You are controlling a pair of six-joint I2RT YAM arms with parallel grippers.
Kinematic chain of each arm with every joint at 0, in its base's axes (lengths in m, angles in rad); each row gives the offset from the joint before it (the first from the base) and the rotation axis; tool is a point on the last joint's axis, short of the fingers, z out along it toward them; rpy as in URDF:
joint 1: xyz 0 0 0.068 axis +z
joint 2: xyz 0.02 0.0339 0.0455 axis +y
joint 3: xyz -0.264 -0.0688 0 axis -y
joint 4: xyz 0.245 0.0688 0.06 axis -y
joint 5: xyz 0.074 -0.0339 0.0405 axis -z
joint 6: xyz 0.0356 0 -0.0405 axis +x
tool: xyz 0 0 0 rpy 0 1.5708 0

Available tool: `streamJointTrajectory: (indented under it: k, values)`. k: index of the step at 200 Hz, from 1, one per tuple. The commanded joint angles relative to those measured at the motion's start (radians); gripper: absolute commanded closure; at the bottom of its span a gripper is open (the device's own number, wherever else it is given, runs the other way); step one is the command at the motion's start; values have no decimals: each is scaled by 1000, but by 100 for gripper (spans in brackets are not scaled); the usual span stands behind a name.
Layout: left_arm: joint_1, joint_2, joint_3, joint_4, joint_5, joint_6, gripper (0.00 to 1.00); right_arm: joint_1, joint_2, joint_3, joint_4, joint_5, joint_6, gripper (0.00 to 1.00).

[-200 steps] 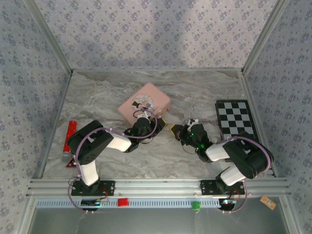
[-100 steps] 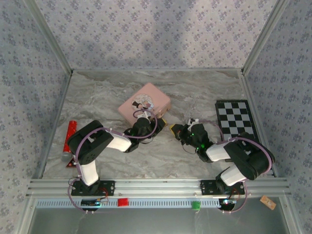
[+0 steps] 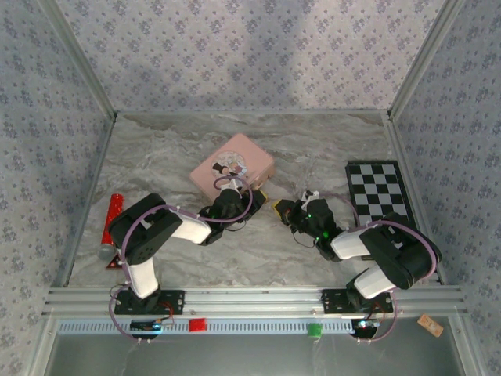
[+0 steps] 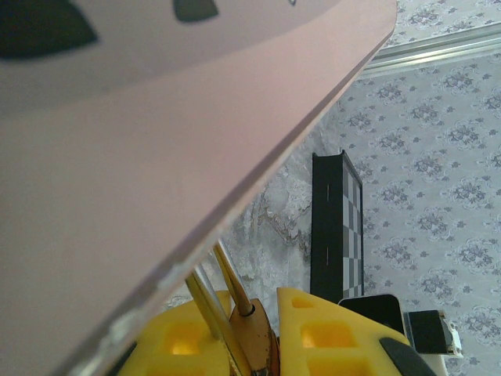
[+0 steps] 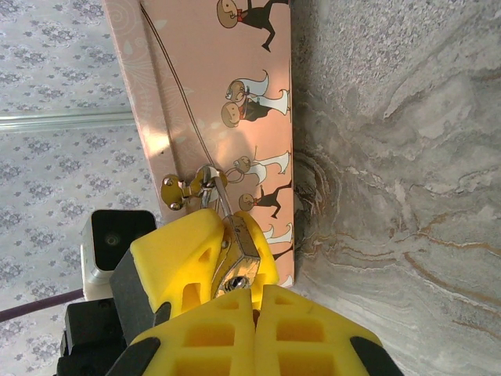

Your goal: Unlock the padlock with the key

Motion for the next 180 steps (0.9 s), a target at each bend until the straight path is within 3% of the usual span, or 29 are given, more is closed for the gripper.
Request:
streamJointTrajectory:
  k: [1,180]
  values:
    - [-35,11,17,53,128,-117,100,0,2,1,-14,13,-5,100]
    - [-35,3,20,35,133,-108,100,-5,-15,12,-34,18,-8,100]
